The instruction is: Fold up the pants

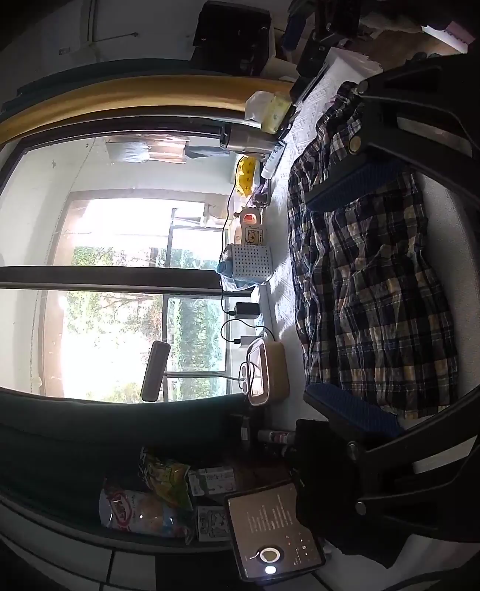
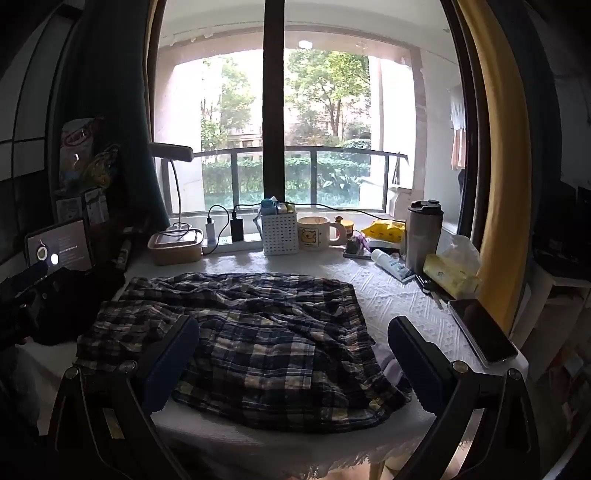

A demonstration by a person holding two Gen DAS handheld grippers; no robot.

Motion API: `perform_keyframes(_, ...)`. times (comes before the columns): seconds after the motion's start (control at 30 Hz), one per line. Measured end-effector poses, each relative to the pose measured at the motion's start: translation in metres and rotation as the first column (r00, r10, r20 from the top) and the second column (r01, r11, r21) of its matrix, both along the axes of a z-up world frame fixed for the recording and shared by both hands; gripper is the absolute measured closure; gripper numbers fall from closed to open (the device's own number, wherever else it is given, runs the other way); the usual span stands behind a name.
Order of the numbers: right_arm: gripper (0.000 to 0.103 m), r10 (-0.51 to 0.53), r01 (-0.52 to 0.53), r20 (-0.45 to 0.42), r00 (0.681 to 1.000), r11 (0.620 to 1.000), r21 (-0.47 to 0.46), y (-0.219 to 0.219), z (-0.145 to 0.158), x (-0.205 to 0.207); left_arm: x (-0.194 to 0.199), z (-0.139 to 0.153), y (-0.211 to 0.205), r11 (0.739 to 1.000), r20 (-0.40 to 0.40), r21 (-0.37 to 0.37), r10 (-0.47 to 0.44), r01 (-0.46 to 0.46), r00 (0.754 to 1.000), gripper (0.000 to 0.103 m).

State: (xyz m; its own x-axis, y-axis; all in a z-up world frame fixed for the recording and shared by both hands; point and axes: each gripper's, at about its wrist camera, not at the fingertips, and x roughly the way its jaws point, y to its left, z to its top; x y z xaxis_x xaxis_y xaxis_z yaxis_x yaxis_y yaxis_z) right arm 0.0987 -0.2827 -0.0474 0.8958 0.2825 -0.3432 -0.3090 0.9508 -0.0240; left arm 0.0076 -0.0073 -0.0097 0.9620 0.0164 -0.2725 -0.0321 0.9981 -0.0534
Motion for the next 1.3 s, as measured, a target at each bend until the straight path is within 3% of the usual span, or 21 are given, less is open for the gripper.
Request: perform_keyframes(1.3,0.0,-0.01,0.01,-0.003,1.0,1.0,0.0,-0.006,0.0009,0.003,-0.0006,0.0,0.0015,1.0,-0.003,-0.008,0.001,-0.001,1.0,0.01)
